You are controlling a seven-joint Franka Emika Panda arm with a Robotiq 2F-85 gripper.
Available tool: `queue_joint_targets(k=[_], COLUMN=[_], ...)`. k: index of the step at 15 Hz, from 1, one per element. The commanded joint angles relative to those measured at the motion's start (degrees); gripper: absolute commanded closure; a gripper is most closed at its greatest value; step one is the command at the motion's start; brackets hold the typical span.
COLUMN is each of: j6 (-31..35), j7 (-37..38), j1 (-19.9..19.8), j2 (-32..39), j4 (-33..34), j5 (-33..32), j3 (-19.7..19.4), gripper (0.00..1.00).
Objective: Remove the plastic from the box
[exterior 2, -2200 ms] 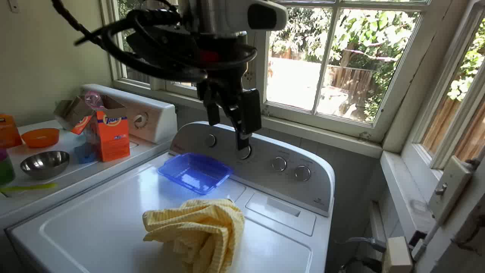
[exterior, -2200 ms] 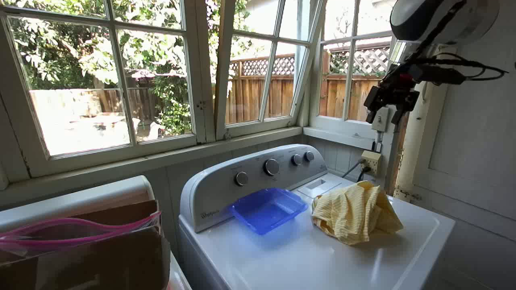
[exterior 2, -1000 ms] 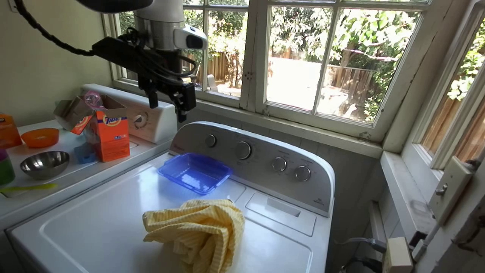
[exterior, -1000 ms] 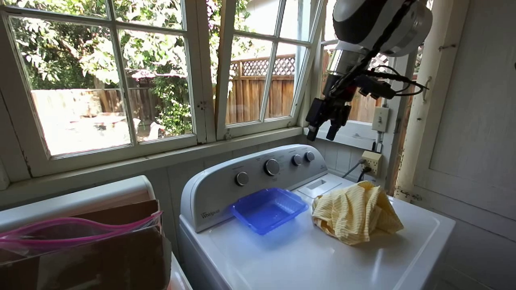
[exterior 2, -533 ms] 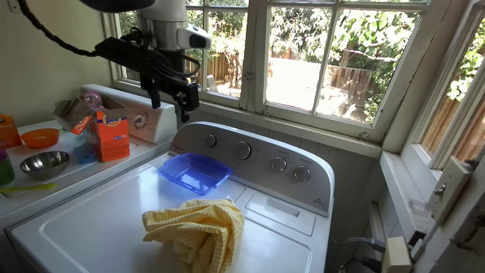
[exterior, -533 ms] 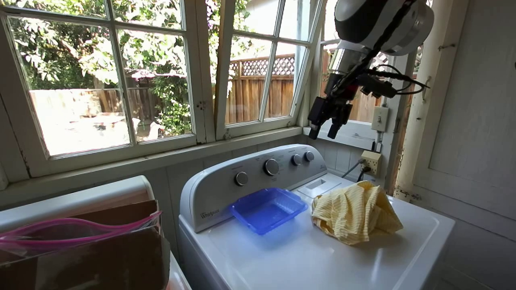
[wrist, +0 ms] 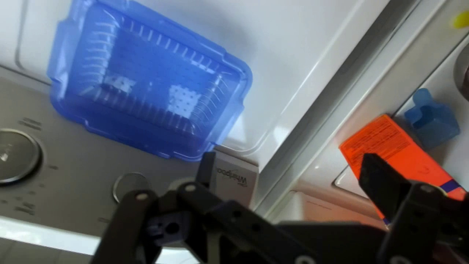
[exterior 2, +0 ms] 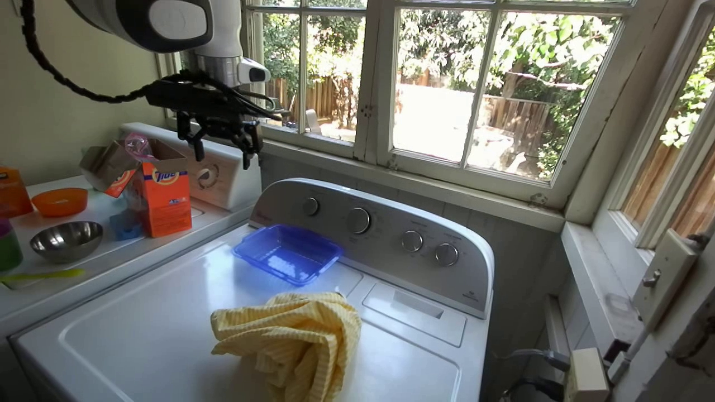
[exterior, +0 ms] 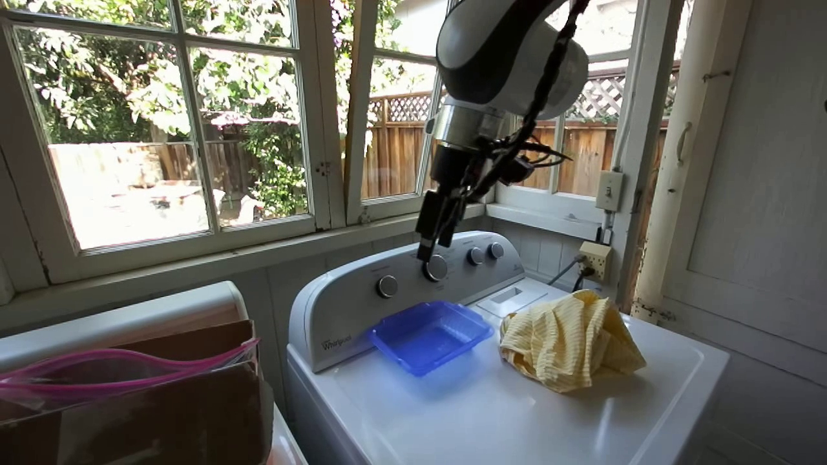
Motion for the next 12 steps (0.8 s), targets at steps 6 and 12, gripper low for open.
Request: queue_joint_targets(k=[6, 12], j6=[0.83, 0.91], j7=[-4.22, -4.54], j1=[-0.05, -0.58], j2=[11.18, 11.88], j4=[11.82, 12.55], j5=[-7.57, -6.66], j3=[9.17, 9.90], gripper=[0.00, 0.00])
